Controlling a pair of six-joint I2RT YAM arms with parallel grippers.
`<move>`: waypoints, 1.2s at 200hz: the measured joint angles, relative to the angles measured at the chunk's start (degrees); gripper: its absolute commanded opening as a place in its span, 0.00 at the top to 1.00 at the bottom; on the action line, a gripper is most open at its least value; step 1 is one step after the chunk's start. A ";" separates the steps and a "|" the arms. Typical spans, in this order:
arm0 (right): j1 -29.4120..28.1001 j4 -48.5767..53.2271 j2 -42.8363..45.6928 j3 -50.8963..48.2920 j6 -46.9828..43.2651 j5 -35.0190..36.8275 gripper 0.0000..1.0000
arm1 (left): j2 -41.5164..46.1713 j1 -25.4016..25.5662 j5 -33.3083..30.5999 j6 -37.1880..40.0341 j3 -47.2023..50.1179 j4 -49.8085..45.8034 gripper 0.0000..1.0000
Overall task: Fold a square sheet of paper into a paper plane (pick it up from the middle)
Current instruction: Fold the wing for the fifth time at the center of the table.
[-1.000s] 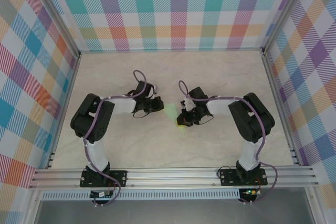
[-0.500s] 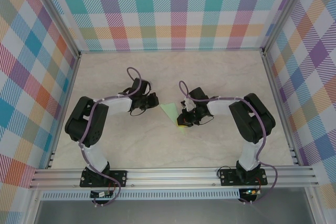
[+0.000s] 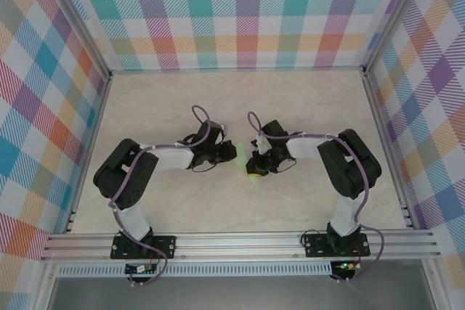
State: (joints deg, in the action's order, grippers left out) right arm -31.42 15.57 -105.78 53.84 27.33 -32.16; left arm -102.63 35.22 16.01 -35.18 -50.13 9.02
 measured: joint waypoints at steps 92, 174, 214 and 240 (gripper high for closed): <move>0.31 -0.98 2.10 -2.80 -1.05 0.28 0.93 | -4.66 0.96 -2.14 -0.15 -6.56 -6.54 0.95; 0.66 -1.05 10.16 -12.31 -1.07 0.63 0.93 | -5.07 1.25 -3.32 0.04 -8.63 -10.05 0.95; 0.63 6.47 15.80 -12.92 -0.92 4.76 0.76 | -5.73 1.46 -4.07 0.26 -11.63 -14.34 0.91; 0.63 9.75 20.81 -9.57 -0.33 10.67 0.50 | -5.75 2.19 -5.84 0.09 -16.52 -19.34 0.78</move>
State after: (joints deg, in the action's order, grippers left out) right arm -30.79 25.32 -84.97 44.27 27.00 -21.50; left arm -108.38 37.41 10.17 -35.09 -66.65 -10.33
